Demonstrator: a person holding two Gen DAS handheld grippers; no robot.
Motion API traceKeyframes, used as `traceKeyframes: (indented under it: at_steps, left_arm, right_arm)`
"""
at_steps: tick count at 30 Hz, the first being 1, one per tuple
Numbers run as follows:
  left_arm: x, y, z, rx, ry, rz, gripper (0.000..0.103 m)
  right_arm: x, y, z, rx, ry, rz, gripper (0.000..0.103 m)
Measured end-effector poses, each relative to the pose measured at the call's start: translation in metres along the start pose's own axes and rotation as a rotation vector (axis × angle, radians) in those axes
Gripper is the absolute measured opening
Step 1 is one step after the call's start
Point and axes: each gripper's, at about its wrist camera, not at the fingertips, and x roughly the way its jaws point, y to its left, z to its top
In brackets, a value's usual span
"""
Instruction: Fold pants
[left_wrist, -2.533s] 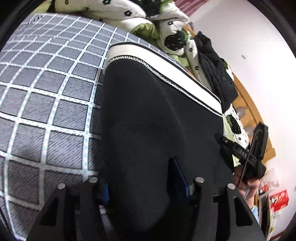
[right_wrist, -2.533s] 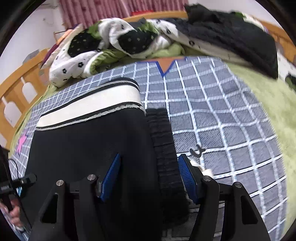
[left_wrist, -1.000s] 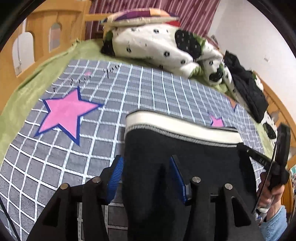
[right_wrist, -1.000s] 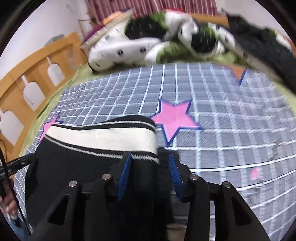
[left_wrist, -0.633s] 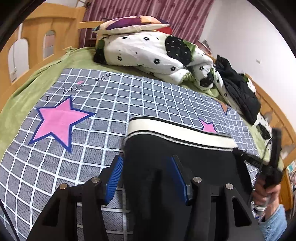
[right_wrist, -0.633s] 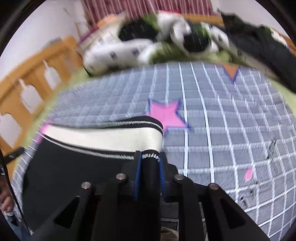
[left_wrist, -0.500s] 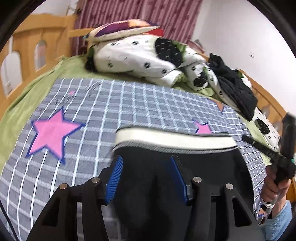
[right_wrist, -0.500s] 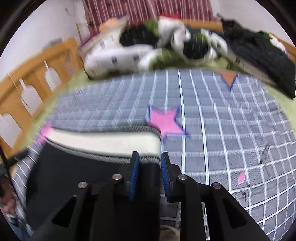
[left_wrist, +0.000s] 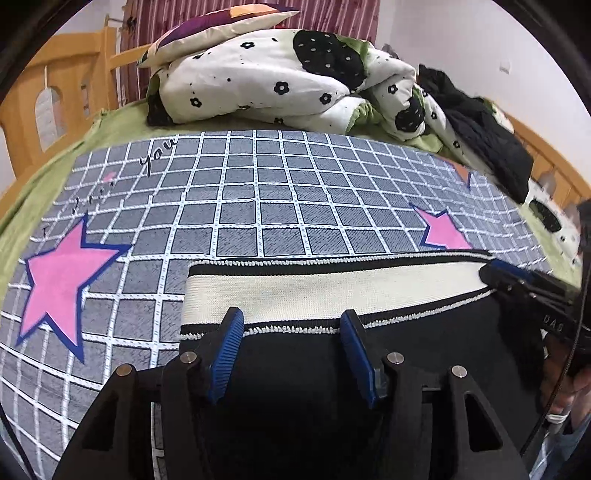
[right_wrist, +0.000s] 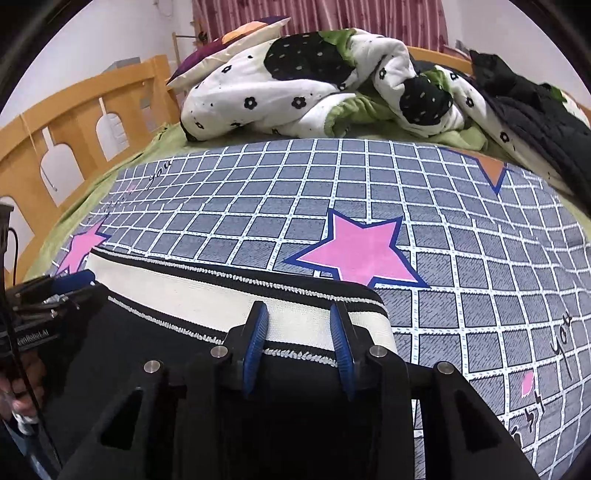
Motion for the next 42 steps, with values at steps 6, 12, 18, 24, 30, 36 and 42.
traceKeyframes:
  at_steps: [6, 12, 18, 24, 30, 36, 42]
  left_arm:
    - [-0.006, -0.001, -0.003, 0.000, -0.002, -0.013, 0.052]
    - [-0.035, -0.001, -0.027, 0.015, 0.061, -0.085, 0.053]
    - [-0.082, -0.007, -0.083, 0.044, 0.072, -0.118, 0.054]
    - [-0.124, -0.015, -0.142, 0.037, 0.078, -0.100, 0.055]
    - [-0.154, -0.010, -0.182, 0.060, 0.059, -0.058, 0.055]
    - [-0.160, -0.002, -0.197, 0.074, 0.081, 0.025, 0.055]
    - [-0.134, -0.028, -0.192, 0.288, 0.086, 0.206, 0.049]
  right_arm:
    - [0.002, -0.001, 0.001, 0.009, -0.006, 0.021, 0.034]
    - [-0.019, 0.006, -0.006, -0.003, 0.002, -0.003, 0.038]
    - [-0.063, 0.009, -0.052, -0.001, 0.069, 0.003, 0.041]
    - [-0.115, 0.006, -0.117, 0.039, 0.072, 0.002, 0.041]
    - [-0.126, 0.011, -0.153, 0.045, 0.121, 0.019, 0.041]
    - [-0.146, 0.003, -0.167, 0.122, 0.091, 0.061, 0.041]
    - [-0.149, -0.025, -0.164, 0.280, 0.086, 0.118, 0.041]
